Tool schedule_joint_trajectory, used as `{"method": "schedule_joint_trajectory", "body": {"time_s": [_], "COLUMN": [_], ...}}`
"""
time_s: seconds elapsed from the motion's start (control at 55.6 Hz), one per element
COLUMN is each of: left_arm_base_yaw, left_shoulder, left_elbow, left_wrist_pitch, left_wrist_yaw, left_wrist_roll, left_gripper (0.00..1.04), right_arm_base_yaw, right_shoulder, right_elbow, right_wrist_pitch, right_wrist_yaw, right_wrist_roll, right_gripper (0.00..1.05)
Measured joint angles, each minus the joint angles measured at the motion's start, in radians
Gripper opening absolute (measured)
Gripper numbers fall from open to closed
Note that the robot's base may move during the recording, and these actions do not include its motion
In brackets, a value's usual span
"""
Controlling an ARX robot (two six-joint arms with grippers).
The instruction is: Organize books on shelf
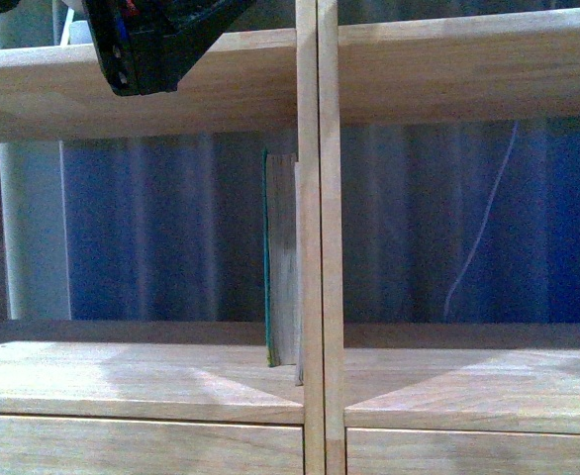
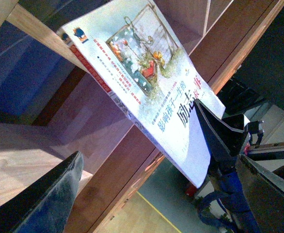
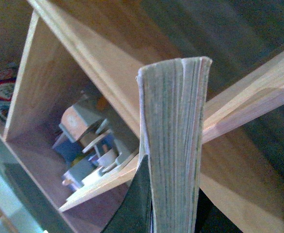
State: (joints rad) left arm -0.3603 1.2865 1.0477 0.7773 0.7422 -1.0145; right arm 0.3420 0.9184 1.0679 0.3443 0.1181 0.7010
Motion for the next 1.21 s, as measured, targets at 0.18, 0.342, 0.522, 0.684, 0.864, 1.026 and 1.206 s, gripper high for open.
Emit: {"method": "schedule_joint_trajectory", "body": {"time_s": [0.18, 0.342, 0.522, 0.684, 0.864, 1.026, 1.206], "left_arm_base_yaw": [-0.02, -0.031, -0.031, -0.03, -0.025, -0.022, -0.022], "left_shoulder": [-0.015, -0.017, -0.017, -0.017, -0.017, -0.017, -0.018], "left_elbow": [0.0, 0.0, 0.0, 0.0, 0.0, 0.0, 0.0], "left_wrist_pitch": [-0.016, -0.018, -0.014, -0.002, 0.012, 0.03, 0.046], "left_wrist_yaw": [-0.01, -0.025, -0.037, -0.055, -0.084, -0.114, -0.122], "left_wrist_roll": [0.005, 0.009, 0.007, -0.001, -0.013, -0.037, -0.052], "left_gripper": [0.97, 0.97, 0.97, 0.97, 0.97, 0.97, 0.97], "right_arm_base_yaw": [0.055, 0.104, 0.154, 0.223, 0.284, 0.304, 0.304], "right_shoulder": [0.01, 0.013, 0.01, -0.004, -0.003, 0.013, 0.05], "right_elbow": [0.0, 0.0, 0.0, 0.004, 0.004, -0.002, -0.015], "right_wrist_pitch": [0.017, 0.023, 0.035, 0.043, 0.055, 0.061, 0.064], "right_wrist_yaw": [0.006, 0.035, 0.042, 0.081, 0.08, 0.08, 0.064], "right_wrist_roll": [-0.009, -0.013, -0.015, -0.032, -0.03, -0.012, 0.018], "right_gripper": [0.07, 0.07, 0.07, 0.07, 0.07, 0.07, 0.07]}}
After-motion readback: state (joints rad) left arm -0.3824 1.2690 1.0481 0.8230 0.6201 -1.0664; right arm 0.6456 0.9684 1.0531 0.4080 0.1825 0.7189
